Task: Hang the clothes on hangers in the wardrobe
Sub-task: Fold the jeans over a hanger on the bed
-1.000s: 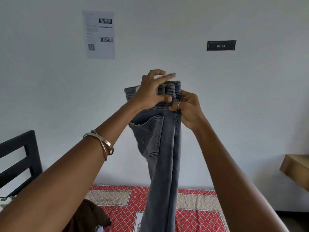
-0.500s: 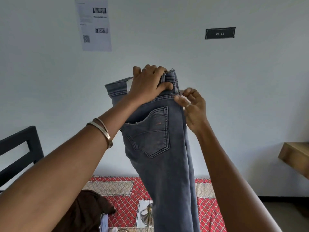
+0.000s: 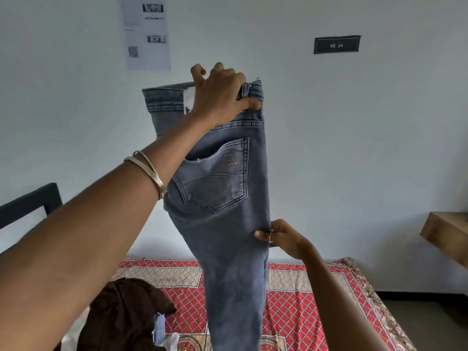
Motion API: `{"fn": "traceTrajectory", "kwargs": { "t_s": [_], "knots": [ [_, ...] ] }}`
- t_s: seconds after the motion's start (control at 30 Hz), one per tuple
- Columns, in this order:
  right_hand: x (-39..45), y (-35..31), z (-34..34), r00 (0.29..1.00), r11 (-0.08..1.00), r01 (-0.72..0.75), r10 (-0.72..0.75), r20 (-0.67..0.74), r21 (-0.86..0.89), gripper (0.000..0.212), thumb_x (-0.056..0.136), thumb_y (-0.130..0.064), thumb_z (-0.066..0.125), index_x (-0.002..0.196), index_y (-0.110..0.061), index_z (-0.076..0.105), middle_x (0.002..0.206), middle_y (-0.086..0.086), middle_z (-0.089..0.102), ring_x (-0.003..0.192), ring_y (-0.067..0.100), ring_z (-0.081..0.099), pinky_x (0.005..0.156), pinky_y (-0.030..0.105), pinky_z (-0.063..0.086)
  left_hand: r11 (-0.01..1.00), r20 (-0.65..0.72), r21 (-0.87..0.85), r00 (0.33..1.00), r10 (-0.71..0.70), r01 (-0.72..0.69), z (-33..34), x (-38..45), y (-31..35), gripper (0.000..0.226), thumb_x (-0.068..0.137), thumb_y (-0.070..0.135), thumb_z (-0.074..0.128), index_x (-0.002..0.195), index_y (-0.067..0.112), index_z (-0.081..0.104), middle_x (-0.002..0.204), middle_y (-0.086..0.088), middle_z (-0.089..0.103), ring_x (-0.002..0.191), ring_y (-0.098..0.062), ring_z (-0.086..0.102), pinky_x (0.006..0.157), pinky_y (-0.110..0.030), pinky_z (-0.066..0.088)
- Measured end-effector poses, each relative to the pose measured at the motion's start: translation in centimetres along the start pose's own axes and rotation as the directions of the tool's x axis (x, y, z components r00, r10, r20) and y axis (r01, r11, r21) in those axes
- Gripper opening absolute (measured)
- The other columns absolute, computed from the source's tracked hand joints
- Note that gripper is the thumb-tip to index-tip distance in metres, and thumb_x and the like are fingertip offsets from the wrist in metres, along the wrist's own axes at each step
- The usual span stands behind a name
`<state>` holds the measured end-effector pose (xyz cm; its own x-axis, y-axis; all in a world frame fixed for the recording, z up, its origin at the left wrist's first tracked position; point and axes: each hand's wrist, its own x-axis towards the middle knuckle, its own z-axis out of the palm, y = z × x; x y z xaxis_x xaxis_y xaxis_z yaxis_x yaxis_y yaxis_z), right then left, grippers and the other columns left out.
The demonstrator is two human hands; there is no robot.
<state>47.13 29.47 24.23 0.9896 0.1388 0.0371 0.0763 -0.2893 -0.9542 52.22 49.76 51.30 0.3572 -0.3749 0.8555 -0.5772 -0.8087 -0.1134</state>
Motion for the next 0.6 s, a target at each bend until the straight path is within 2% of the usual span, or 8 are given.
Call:
{"fn": "traceTrajectory", "kwargs": {
  "t_s": [0.07, 0.13, 0.23, 0.33, 0.43, 0.5, 0.53, 0.6],
  "knots": [
    [-0.1, 0.7, 0.0, 0.995, 0.998, 0.017, -0.011, -0.094, 0.061, 0.026, 0.087, -0.022, 0.065, 0.098, 0.000, 0.072, 0.102, 0.012, 0.071, 0.097, 0.026, 0.067, 0.084, 0.041, 0.057, 0.999, -0.001, 0.004, 0.999, -0.053, 0.053, -0.2, 0.0, -0.6, 0.053, 0.081, 0.063, 0.055, 0.104, 0.017, 0.062, 0.107, -0.002, 0.058, 0.120, -0.024, 0.043, 0.102, -0.052, 0.017],
    [-0.1, 1.2, -0.1, 0.964, 0.996, 0.077, -0.061, -0.258, 0.052, 0.026, 0.088, -0.022, 0.068, 0.089, 0.004, 0.071, 0.089, 0.009, 0.068, 0.084, 0.023, 0.063, 0.074, 0.040, 0.054, 0.993, -0.001, 0.011, 0.993, -0.117, 0.117, -0.3, -0.3, -1.2, 0.049, 0.083, 0.057, 0.058, 0.115, 0.020, 0.061, 0.117, -0.001, 0.055, 0.126, -0.024, 0.038, 0.108, -0.057, 0.007],
    [0.4, 1.1, -1.0, 0.857, 0.984, 0.123, -0.172, -0.487, -0.131, 0.028, 0.080, -0.019, 0.074, 0.071, 0.003, 0.060, 0.066, 0.004, 0.053, 0.065, 0.018, 0.046, 0.060, 0.034, 0.038, 0.959, -0.009, -0.024, 0.959, -0.283, 0.283, -0.1, -0.8, -2.3, 0.042, 0.083, 0.051, 0.061, 0.118, 0.027, 0.060, 0.126, -0.001, 0.049, 0.131, -0.027, 0.030, 0.109, -0.058, 0.003],
    [0.6, -0.1, -2.0, 0.750, 0.937, 0.055, -0.267, -0.605, -0.345, 0.018, 0.079, -0.009, 0.074, 0.071, -0.009, 0.059, 0.061, 0.001, 0.057, 0.056, 0.015, 0.048, 0.055, 0.020, 0.036, 0.861, 0.044, -0.104, 0.868, -0.495, 0.497, 1.2, -1.8, -4.0, 0.034, 0.083, 0.040, 0.064, 0.116, 0.032, 0.058, 0.130, -0.004, 0.044, 0.129, -0.030, 0.029, 0.106, -0.051, 0.015],
    [0.0, -0.7, -2.6, 0.589, 0.900, -0.041, -0.328, -0.738, -0.433, 0.004, 0.084, -0.011, 0.067, 0.088, -0.009, 0.068, 0.076, 0.012, 0.068, 0.073, 0.031, 0.061, 0.063, 0.028, 0.040, 0.738, 0.125, -0.148, 0.753, -0.646, 0.658, 3.6, -4.2, -5.0, 0.030, 0.085, 0.036, 0.063, 0.115, 0.034, 0.057, 0.130, -0.007, 0.041, 0.125, -0.034, 0.031, 0.097, -0.045, 0.025],
    [0.1, -0.4, -3.0, 0.480, 0.859, -0.176, -0.352, -0.803, -0.481, 0.017, 0.088, -0.008, 0.057, 0.101, -0.007, 0.068, 0.094, 0.018, 0.070, 0.087, 0.039, 0.062, 0.072, 0.038, 0.045, 0.635, 0.191, -0.215, 0.669, -0.718, 0.742, 5.9, -6.2, -5.5, 0.028, 0.085, 0.035, 0.064, 0.113, 0.033, 0.059, 0.130, -0.007, 0.040, 0.123, -0.033, 0.033, 0.095, -0.043, 0.029],
    [-0.1, -0.2, -3.0, 0.433, 0.843, -0.217, -0.370, -0.822, -0.493, 0.022, 0.089, -0.006, 0.052, 0.105, -0.004, 0.067, 0.100, 0.020, 0.068, 0.092, 0.040, 0.060, 0.076, 0.042, 0.046, 0.590, 0.216, -0.275, 0.647, -0.731, 0.759, 7.3, -7.5, -5.9, 0.028, 0.084, 0.031, 0.066, 0.111, 0.032, 0.060, 0.128, -0.008, 0.040, 0.122, -0.032, 0.035, 0.095, -0.041, 0.032],
    [-0.2, -0.2, -3.3, 0.330, 0.802, -0.236, -0.465, -0.821, -0.549, 0.025, 0.087, -0.001, 0.048, 0.107, 0.000, 0.064, 0.102, 0.022, 0.064, 0.095, 0.041, 0.058, 0.075, 0.045, 0.045, 0.530, 0.242, -0.440, 0.664, -0.708, 0.725, 9.1, -9.4, -6.9, 0.027, 0.083, 0.019, 0.068, 0.108, 0.025, 0.062, 0.120, -0.008, 0.040, 0.114, -0.029, 0.044, 0.093, -0.037, 0.042]
  ]
}}
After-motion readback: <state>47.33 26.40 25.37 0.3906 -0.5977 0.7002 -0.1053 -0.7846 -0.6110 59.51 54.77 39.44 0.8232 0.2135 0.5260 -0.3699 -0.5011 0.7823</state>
